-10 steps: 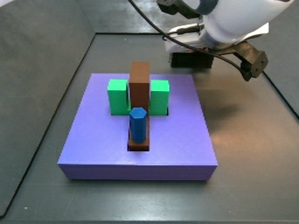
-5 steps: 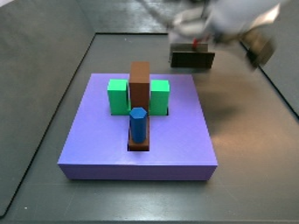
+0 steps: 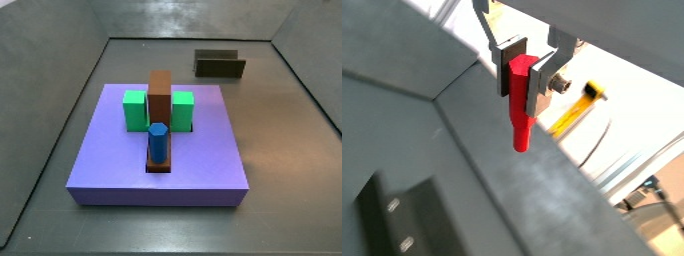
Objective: Pick up the red object. Move up. Place the red object on the fixture. Regrasp the red object. Move to above the board. Insert the red object.
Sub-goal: Move to above the board.
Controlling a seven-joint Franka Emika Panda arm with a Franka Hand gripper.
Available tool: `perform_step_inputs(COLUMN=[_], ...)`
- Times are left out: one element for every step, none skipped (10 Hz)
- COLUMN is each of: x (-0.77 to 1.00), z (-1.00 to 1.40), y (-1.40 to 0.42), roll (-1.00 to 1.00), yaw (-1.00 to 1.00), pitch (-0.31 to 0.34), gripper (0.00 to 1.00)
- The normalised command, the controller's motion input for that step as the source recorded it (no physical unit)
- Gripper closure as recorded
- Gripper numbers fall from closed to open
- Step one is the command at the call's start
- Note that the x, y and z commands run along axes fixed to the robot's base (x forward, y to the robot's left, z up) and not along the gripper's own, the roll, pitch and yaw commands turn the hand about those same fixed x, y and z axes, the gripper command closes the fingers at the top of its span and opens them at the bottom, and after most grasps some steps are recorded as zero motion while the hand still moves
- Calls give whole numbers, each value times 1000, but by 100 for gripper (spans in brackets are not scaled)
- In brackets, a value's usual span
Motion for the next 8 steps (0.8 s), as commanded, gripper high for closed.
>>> perform_step_inputs(x=[-25,13,25,-1058,-1074,-1150,-1180,-1165], z=[1400,479,239,255,238,256,227,239], y=[-24,-20,-19,-1400,-1400,-1400,-1400,-1400], roll=[-19,-6,12,-1000,-1000,-1000,-1000,-1000], yaw=[-15,-1,8,-267,-262,-253,-246,-243], pitch=[67,84,98,107,103,91,104,122], gripper=[100,100,100,100,100,100,100,100])
